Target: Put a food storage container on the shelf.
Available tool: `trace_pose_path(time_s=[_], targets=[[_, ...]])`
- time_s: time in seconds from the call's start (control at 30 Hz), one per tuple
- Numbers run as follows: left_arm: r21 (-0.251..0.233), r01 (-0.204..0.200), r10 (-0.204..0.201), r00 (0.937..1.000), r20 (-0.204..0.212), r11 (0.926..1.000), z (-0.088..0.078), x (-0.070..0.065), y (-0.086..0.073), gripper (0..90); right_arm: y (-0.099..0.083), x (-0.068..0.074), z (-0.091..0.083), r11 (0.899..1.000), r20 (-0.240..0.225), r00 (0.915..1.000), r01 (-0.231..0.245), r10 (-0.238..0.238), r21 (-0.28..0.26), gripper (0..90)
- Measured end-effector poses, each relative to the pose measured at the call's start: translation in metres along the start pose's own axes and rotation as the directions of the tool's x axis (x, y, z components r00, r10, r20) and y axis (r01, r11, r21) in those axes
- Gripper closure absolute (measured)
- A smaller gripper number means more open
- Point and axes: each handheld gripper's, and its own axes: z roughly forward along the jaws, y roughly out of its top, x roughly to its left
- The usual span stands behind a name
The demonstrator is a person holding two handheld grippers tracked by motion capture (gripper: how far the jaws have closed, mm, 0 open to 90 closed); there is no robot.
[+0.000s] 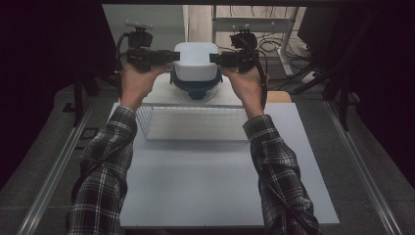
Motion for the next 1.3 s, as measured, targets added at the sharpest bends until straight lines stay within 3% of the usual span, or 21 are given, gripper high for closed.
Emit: trace_pose_path(time_s=[0.17, 0.23, 0.37, 0.53, 0.7, 0.77, 1.0, 1.23, 1.3], targets=[[-0.021, -0.04, 0.04, 0.999, -0.022, 0.999, -0.002, 0.003, -0.001, 43.8, 0.001, -0.004, 0.002, 1.0, 0.005, 1.0, 0.002, -0.002, -0.006, 38.0], [-0.032, -0.049, 0.05, 0.9987, 0.012, 0.9983, -0.003, 0.003, -0.003, 38.0, 0.0, -0.005, 0.002, 1.0, -0.01, 0.9997, 0.02, -0.02, -0.012, 29.1], [-0.028, -0.115, 0.117, 0.9918, 0.052, 0.993, -0.006, -0.004, -0.01, 22.5, -0.003, -0.004, 0.0, 0.999, -0.065, 0.9973, 0.032, -0.034, -0.033, 12.8], [-0.03, -0.146, 0.148, 0.9869, 0.065, 0.9888, -0.012, -0.008, -0.021, 11.1, -0.014, 0.005, -0.001, 0.992, -0.046, 0.9909, 0.126, -0.126, -0.009, 3.3], [-0.027, -0.175, 0.176, 0.9811, 0.08, 0.9842, -0.015, -0.008, -0.036, 4.6, -0.028, 0.009, -0.002, 0.987, -0.074, 0.9846, 0.159, -0.159, 0.003, 0.9], [-0.009, -0.191, 0.191, 0.9794, 0.064, 0.9815, -0.015, -0.006, -0.044, 4.0, -0.034, 0.01, -0.002, 0.986, -0.078, 0.9827, 0.169, -0.168, 0.007, 0.5], [-0.029, -0.228, 0.23, 0.9716, 0.057, 0.9731, -0.02, -0.003, -0.067, 1.7, -0.052, 0.011, -0.002, 0.979, -0.085, 0.9771, 0.199, -0.195, 0.042, 0.3], [-0.054, -0.208, 0.211, 0.9747, 0.073, 0.9768, -0.032, -0.003, -0.083, 2.3, -0.067, 0.008, -0.002, 0.975, -0.104, 0.9736, 0.211, -0.203, 0.07, 0.7], [-0.051, -0.215, 0.219, 0.9722, 0.084, 0.9753, -0.033, -0.004, -0.088, 3.3, -0.071, 0.007, -0.002, 0.973, -0.116, 0.9712, 0.217, -0.208, 0.072, 0.6]])
